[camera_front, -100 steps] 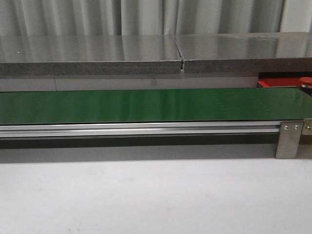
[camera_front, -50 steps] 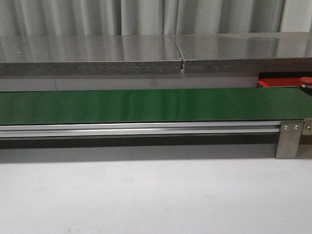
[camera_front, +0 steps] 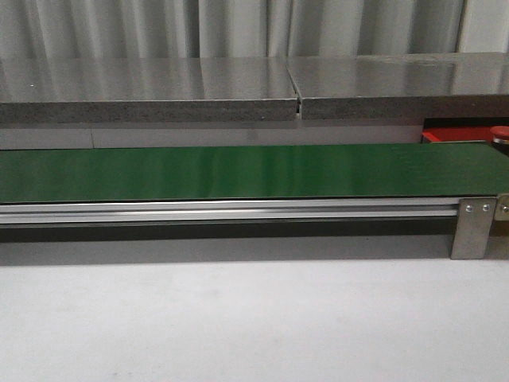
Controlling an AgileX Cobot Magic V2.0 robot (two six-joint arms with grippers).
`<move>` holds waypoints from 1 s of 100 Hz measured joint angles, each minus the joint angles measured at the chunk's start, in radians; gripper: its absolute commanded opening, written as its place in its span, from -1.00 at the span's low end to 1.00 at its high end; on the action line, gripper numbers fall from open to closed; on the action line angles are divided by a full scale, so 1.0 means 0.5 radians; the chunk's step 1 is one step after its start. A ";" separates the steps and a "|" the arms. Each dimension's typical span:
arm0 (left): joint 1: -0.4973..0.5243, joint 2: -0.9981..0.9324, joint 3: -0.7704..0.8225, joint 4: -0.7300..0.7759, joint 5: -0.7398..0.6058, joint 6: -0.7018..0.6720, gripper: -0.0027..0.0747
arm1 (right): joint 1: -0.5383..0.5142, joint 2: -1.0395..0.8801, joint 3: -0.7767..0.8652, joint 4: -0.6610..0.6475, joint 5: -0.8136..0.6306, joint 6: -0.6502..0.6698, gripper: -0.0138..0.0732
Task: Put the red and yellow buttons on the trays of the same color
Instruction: 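Lift the yellow button toward the green belt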
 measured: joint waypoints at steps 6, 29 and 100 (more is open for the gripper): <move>-0.014 -0.044 0.000 0.000 0.000 0.036 -0.39 | 0.000 0.000 0.000 0.000 0.000 0.000 -0.97; -0.144 -0.342 0.000 0.000 0.080 0.112 -0.39 | 0.000 0.000 0.000 0.003 0.000 0.000 -0.97; -0.644 -0.373 0.052 -0.011 0.207 0.128 -0.04 | 0.000 0.000 0.000 0.003 0.000 0.000 -0.97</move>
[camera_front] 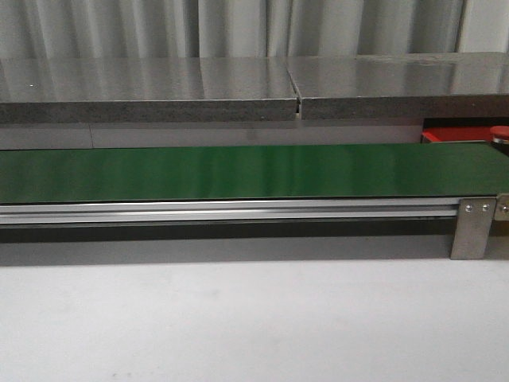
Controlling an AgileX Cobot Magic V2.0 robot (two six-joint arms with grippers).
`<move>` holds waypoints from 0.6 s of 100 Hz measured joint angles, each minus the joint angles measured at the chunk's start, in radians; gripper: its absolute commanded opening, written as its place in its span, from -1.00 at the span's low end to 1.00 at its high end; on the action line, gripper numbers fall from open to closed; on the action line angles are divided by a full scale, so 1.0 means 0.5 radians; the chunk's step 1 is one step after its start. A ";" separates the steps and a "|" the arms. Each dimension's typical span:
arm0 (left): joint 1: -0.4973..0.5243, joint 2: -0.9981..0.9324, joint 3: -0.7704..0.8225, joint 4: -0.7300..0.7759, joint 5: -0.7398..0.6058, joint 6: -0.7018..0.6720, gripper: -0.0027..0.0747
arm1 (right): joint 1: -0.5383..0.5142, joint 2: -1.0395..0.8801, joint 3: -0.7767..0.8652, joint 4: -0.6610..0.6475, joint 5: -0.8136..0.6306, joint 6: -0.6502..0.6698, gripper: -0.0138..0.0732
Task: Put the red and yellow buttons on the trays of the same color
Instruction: 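Lift the yellow button toward the green belt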
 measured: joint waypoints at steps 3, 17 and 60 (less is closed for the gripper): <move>-0.005 0.000 0.000 0.000 -0.003 0.000 0.08 | 0.000 0.000 0.000 0.000 0.000 0.000 -0.97; -0.009 0.000 0.000 0.000 -0.007 0.000 0.54 | 0.000 0.000 0.000 0.000 0.000 0.000 -0.97; 0.063 0.000 -0.214 -0.036 -0.126 -0.255 0.53 | 0.000 0.000 0.000 0.000 0.000 0.000 -0.97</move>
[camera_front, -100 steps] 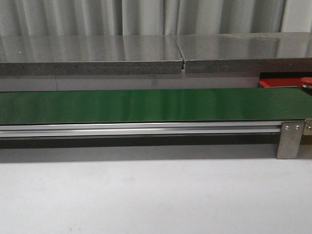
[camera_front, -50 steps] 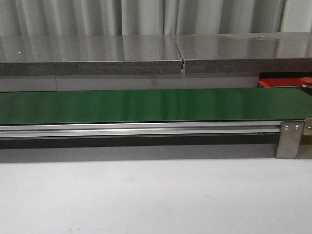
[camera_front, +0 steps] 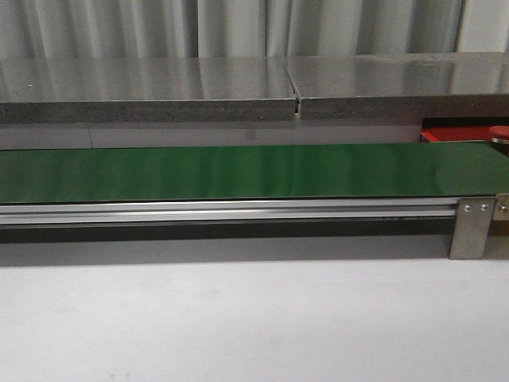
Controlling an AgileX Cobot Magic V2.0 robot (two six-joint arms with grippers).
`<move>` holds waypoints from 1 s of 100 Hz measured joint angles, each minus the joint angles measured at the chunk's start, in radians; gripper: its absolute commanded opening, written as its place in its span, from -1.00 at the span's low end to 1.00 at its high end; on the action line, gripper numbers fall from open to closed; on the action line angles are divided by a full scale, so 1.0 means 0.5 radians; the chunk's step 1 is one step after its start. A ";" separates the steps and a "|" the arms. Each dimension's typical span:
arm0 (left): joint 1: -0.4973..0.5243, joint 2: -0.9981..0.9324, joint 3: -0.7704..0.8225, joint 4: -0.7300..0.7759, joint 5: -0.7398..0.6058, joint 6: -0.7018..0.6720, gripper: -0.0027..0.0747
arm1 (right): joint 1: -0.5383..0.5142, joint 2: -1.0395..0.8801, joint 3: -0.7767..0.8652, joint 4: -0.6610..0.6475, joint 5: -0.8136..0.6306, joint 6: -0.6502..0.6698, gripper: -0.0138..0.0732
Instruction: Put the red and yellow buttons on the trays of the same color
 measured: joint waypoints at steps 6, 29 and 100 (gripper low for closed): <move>0.052 0.000 -0.028 0.000 -0.008 -0.061 0.53 | 0.000 0.000 0.000 0.000 0.000 0.000 -0.97; 0.222 0.076 -0.065 0.008 -0.036 -0.128 0.53 | 0.000 0.000 0.000 0.000 0.000 0.000 -0.97; 0.318 0.753 -0.589 0.039 -0.254 -0.132 0.53 | 0.000 0.000 0.000 0.000 0.000 0.000 -0.97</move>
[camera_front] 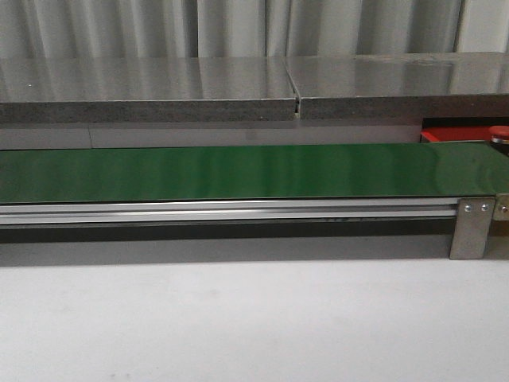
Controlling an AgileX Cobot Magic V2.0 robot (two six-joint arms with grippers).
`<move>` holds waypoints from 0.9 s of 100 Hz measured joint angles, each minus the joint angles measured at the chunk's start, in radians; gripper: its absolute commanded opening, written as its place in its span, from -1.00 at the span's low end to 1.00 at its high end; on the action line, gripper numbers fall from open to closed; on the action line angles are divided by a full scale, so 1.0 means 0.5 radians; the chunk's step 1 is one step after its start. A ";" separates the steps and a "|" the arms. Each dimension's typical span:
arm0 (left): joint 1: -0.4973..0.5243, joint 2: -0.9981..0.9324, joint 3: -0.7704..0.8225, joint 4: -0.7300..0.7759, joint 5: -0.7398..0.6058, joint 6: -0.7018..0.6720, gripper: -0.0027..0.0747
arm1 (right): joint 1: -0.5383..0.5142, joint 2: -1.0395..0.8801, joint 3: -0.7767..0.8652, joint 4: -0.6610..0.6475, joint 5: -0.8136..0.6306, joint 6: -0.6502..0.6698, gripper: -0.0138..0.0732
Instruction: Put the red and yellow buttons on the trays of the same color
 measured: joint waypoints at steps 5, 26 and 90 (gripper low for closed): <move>0.000 0.018 0.000 0.000 -0.017 0.000 0.53 | 0.000 0.000 0.000 0.000 0.000 0.000 -0.97; 0.000 0.083 -0.008 -0.004 -0.048 -0.003 0.53 | 0.000 0.000 0.000 0.000 0.000 0.000 -0.97; 0.000 0.101 -0.015 -0.004 -0.077 0.047 -0.23 | 0.000 0.000 0.000 0.000 0.000 0.000 -0.97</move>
